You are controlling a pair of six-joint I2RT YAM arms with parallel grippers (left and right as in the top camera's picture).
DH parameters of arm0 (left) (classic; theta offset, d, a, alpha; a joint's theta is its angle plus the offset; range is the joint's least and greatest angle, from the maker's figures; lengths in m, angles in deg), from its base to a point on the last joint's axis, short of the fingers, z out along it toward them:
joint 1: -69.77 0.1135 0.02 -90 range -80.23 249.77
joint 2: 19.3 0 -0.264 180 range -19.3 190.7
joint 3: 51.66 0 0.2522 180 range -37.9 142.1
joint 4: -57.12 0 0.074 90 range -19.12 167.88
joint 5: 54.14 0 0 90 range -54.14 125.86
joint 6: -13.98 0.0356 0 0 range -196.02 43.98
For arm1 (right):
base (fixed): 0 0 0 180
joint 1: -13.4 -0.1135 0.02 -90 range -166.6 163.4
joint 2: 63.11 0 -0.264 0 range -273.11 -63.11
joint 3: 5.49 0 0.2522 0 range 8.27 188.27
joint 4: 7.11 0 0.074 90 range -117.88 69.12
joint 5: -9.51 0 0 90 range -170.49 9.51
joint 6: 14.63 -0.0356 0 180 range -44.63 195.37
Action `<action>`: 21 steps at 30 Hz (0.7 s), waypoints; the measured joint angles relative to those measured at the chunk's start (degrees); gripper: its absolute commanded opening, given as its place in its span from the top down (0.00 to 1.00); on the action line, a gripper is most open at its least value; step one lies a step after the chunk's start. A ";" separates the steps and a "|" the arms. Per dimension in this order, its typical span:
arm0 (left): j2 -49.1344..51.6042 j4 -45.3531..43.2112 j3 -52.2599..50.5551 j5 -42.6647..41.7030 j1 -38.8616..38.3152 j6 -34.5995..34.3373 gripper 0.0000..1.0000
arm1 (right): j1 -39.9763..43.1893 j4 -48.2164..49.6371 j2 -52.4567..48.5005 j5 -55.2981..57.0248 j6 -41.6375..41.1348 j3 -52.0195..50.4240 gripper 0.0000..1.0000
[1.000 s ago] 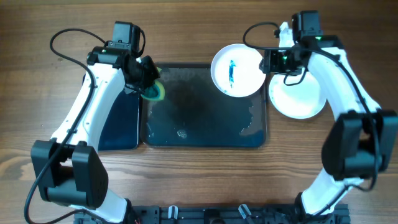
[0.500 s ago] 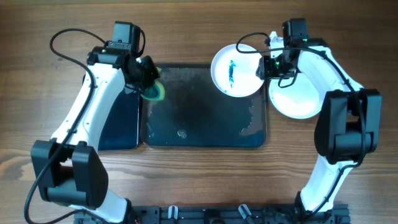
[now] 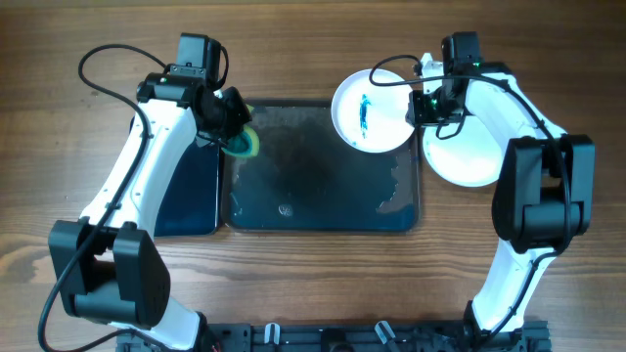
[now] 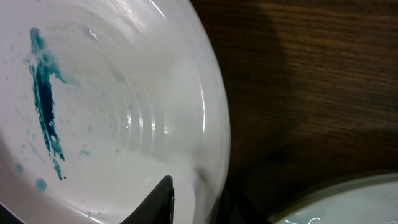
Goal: Clean dirty plates on tray and stack at the side
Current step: 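Move right gripper to the blue-stained plate and drag it onto tray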
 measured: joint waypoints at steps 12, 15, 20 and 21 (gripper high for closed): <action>0.00 0.04 0.00 0.02 0.00 0.00 0.96 | -0.11 -0.42 -0.59 -1.95 -0.70 0.00 0.96; 0.00 0.04 0.00 0.02 0.00 -0.02 0.96 | -0.28 -1.49 -0.59 -3.30 -1.18 0.00 0.96; 0.00 0.02 0.00 0.00 0.00 0.00 0.96 | -2.05 -5.81 -0.59 -4.13 -4.83 0.00 0.96; 0.00 0.04 0.00 0.02 0.00 0.00 0.96 | -2.86 -6.73 -0.59 -4.15 -5.55 0.00 0.96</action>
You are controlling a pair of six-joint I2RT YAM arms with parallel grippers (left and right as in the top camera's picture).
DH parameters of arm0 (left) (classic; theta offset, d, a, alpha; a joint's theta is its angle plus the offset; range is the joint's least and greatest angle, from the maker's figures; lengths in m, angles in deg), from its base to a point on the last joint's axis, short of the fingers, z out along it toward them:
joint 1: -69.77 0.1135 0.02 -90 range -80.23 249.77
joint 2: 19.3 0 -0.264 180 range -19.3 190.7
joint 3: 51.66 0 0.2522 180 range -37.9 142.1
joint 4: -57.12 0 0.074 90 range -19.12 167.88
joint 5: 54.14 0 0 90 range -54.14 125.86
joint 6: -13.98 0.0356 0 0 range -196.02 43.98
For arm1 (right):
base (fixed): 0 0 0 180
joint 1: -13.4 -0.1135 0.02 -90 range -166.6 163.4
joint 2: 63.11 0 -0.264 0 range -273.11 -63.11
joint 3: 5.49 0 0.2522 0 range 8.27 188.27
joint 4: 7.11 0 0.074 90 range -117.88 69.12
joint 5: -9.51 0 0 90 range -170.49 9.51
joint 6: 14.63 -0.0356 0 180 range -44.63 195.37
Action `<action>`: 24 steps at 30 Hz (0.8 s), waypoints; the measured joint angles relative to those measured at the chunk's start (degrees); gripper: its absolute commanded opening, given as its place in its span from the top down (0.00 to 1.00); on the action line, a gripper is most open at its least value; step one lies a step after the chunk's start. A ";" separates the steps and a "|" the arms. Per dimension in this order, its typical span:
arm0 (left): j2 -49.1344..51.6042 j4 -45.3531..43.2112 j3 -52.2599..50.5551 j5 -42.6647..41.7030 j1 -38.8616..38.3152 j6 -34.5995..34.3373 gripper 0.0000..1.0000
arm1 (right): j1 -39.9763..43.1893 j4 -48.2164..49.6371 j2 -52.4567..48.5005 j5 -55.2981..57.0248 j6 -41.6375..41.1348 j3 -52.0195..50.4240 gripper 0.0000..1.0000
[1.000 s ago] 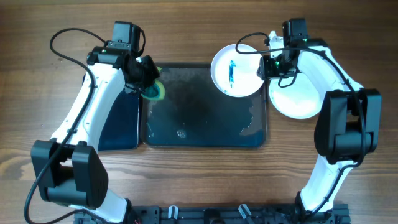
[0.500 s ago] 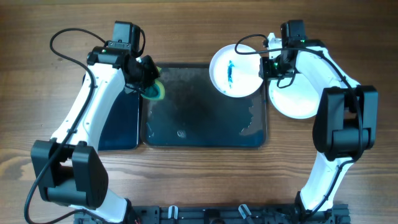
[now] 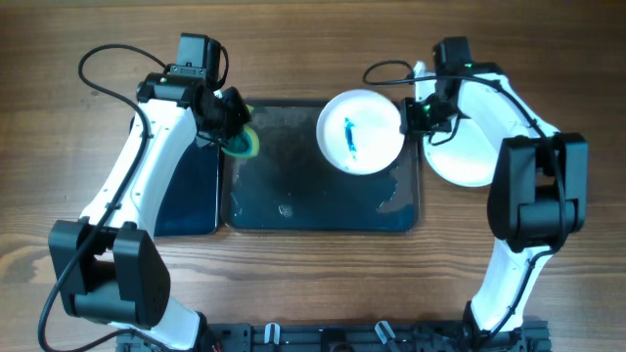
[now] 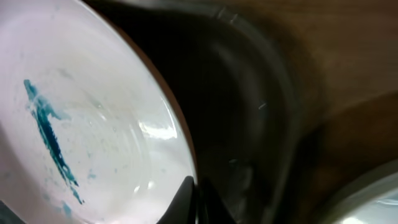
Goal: Clean dirty plates on tray and stack at the side
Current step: 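Move right gripper to the blue-stained plate and drag it onto tray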
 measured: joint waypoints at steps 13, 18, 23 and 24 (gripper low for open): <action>0.00 -0.90 0.00 0.13 -0.17 -0.24 0.96 | -12.57 -4.31 0.00 -0.61 -14.99 -1.14 0.85; 0.00 -0.92 0.00 0.15 -0.28 -0.24 0.96 | -17.09 -6.12 0.00 -0.66 -20.50 -1.33 0.66; 0.00 -0.92 0.00 0.17 -0.28 -0.24 0.96 | -17.97 -3.85 0.00 0.33 -22.03 -1.51 0.61; 0.00 -0.92 0.00 0.17 -0.28 -0.26 0.96 | -17.77 -2.71 0.00 0.96 -22.18 -1.51 0.61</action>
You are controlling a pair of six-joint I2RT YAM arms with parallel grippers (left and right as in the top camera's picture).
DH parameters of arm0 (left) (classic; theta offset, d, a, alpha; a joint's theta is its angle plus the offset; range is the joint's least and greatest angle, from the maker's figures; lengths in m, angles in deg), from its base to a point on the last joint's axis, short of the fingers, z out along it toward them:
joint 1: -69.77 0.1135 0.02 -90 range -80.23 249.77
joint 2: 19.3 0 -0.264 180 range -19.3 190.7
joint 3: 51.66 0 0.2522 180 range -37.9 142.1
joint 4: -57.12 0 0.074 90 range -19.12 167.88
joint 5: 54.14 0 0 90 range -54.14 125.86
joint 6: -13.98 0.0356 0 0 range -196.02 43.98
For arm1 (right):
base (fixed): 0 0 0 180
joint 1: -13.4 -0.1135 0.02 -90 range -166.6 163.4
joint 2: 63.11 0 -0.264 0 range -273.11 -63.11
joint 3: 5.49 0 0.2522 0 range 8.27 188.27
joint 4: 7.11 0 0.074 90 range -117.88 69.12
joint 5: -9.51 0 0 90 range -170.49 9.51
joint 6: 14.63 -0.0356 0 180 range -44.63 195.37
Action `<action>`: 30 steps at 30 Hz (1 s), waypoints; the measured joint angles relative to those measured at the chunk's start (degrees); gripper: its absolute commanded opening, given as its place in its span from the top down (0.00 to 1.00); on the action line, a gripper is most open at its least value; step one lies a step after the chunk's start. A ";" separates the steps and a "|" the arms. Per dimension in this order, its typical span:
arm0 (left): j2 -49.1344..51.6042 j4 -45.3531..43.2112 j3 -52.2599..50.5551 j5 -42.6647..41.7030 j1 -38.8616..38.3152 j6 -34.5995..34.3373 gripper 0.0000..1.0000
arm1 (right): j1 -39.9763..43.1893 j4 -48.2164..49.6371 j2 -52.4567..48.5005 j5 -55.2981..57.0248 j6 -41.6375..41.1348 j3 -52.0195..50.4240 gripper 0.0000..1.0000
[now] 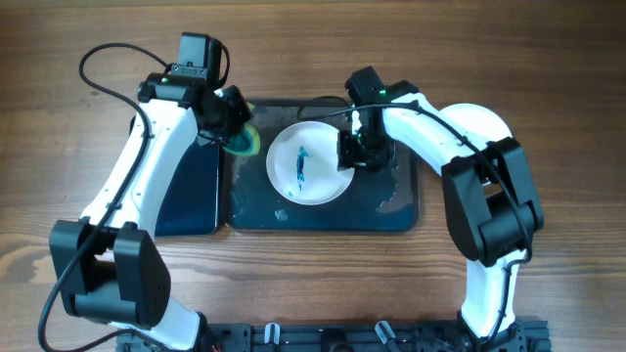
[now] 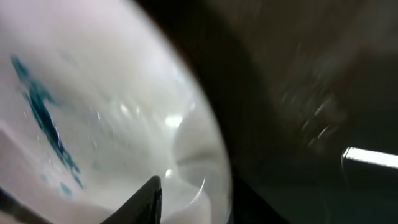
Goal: Clean dirty plates on tray and stack at the side
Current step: 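Move right gripper to the blue-stained plate and drag it onto tray, then bring the sponge over the new plate with the left gripper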
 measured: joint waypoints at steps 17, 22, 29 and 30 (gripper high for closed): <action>0.22 -2.95 -6.64 -2.45 -0.44 -0.20 0.96 | 0.63 6.25 -1.92 -4.31 -2.78 -0.04 0.96; 1.46 -7.39 -10.05 -2.62 -3.96 -0.17 0.96 | -0.28 6.67 -2.10 -5.14 -2.25 -0.07 0.96; 8.22 -13.18 -10.43 -1.95 -9.70 0.11 0.96 | -0.72 6.78 -2.14 -6.47 0.07 -0.20 0.96; 9.86 -14.29 -10.43 -1.86 -10.05 0.11 0.96 | -0.72 6.78 -2.16 -6.58 0.26 -0.22 0.96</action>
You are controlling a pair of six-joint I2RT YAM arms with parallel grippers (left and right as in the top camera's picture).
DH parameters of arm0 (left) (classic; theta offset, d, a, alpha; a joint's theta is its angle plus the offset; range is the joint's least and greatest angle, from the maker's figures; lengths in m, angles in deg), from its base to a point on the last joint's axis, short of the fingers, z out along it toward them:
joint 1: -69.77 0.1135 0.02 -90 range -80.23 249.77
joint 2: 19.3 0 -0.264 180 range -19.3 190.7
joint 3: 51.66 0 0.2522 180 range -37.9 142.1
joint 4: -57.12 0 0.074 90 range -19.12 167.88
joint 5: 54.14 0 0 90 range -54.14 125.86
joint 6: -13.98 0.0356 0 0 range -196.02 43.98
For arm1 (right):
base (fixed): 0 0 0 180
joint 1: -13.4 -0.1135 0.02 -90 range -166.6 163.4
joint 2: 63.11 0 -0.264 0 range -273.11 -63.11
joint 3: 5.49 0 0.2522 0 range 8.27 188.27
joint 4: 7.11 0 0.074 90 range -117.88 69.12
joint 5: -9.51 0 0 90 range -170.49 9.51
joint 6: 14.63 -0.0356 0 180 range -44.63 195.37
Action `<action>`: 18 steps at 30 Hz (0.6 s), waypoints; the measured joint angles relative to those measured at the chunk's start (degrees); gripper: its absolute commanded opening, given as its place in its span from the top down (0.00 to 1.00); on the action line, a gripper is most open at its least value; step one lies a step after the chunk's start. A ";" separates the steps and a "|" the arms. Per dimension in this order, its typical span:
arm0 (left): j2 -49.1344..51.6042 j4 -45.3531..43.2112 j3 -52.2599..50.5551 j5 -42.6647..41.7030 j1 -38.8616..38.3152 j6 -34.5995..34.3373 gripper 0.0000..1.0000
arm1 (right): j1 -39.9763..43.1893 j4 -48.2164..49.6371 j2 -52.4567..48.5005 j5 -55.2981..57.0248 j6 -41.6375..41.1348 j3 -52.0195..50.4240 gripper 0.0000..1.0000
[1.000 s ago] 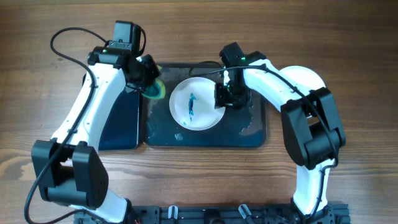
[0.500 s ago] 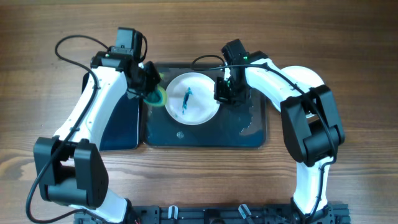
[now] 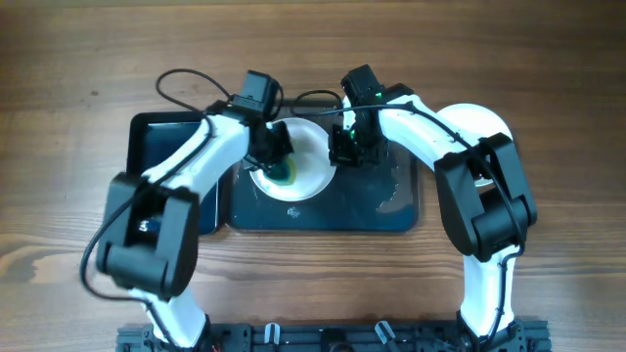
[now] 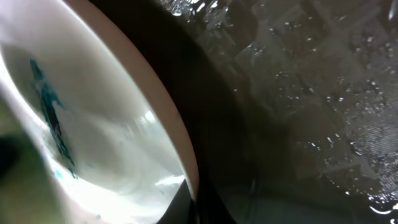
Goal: Clean dirty plates on tray and stack at the side
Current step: 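Bring the sponge over the new plate with the left gripper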
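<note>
A white plate (image 3: 305,156) with a blue smear (image 4: 51,121) sits tilted over the dark wet tray (image 3: 323,210). My right gripper (image 3: 339,149) is shut on the plate's right rim; in the right wrist view its fingertips (image 4: 184,202) pinch the rim (image 4: 177,134) from both sides. My left gripper (image 3: 275,154) reaches in from the left, shut on a yellow-green sponge (image 3: 285,176) that presses on the plate's inner face. The sponge shows as a greenish blur (image 4: 11,155) at the left edge of the right wrist view.
A second dark tray (image 3: 161,147) lies left of the wet one, partly under the left arm. Water drops and foam (image 3: 396,191) lie on the wet tray's right side. Wooden table (image 3: 78,59) surrounds both trays.
My left arm has moved from the tray's back left corner to the plate, and the sponge now rests on the plate's face. The right gripper still holds the plate, barely shifted.
My right gripper first held the smeared plate over the table right of the tray, above another white plate. It then held it over the tray's right part, then over the tray's middle. The left gripper kept the sponge at the back left corner until now.
</note>
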 measured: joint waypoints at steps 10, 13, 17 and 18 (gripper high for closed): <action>4.00 1.62 1.88 1.14 -0.28 0.37 0.96 | 0.00 0.04 -0.09 -0.81 1.90 -0.11 0.95; 4.13 3.21 2.43 3.74 -1.05 0.37 0.96 | -0.07 0.09 -0.37 -2.10 2.75 -0.15 0.95; 4.13 3.41 2.49 4.11 -1.77 3.45 0.96 | -0.02 -0.02 -0.61 -3.13 3.41 -0.15 0.96; 4.13 3.17 2.45 3.06 -1.73 5.42 0.96 | 0.00 -0.02 -0.61 -3.17 3.43 -0.15 0.96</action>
